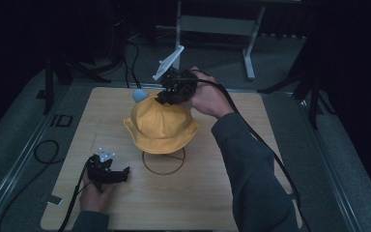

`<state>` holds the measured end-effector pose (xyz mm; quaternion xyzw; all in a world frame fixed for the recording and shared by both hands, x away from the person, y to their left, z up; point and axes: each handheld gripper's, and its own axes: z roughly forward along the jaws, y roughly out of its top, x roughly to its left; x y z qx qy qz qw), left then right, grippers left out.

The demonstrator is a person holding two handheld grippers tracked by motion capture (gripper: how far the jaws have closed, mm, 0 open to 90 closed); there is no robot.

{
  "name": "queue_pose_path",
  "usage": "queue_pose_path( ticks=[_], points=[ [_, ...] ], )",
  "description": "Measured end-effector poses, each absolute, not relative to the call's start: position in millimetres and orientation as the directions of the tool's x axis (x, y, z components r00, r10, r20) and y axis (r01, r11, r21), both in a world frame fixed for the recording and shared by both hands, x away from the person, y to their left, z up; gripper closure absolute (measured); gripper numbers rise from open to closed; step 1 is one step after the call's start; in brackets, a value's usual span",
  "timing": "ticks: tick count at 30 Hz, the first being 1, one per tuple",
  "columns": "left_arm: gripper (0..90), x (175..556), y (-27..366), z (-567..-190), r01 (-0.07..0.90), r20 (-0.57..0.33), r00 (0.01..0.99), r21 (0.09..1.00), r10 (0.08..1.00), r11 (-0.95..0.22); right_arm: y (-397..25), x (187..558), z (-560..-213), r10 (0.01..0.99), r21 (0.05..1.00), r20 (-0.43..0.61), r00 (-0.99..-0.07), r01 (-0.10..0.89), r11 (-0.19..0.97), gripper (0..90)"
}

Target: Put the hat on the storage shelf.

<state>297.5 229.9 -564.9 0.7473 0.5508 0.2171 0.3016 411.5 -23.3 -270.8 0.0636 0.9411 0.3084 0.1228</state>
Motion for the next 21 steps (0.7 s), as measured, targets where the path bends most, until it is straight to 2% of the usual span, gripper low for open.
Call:
queue_pose_path(
  ticks=[6, 7, 12, 15, 17, 21],
  points=[
    [0.8, 297, 230, -565, 0.693, -0.008, 0.299, 0.69, 0.954, -0.211, -18, 411, -279, 0.186, 0.578, -0.175, -0.967, 0.052, 0.814, 80.9],
    [0.8, 297, 230, -565, 0.693, -0.008, 0.299, 0.689, 0.954, -0.212, -19, 411, -278, 0.189, 0.579, -0.17, -0.967, 0.057, 0.813, 77.2],
    [0.8, 297, 230, -565, 0.693, -0.008, 0.299, 0.69, 0.954, -0.211, -28, 413, -276, 0.211, 0.596, -0.152, -0.966, 0.081, 0.799, 39.8],
    [0.8, 297, 230, -565, 0.692, -0.008, 0.298, 0.69, 0.954, -0.21, -35, 413, -275, 0.239, 0.602, -0.165, -0.957, 0.095, 0.793, 22.2],
    [0.8, 297, 230, -565, 0.693, -0.008, 0.299, 0.689, 0.954, -0.211, -42, 413, -275, 0.254, 0.612, -0.167, -0.953, 0.102, 0.784, 15.7],
    [0.8, 297, 230, -565, 0.693, -0.008, 0.299, 0.689, 0.954, -0.211, -58, 413, -268, 0.293, 0.653, -0.152, -0.944, 0.126, 0.746, 10.8]
  ],
)
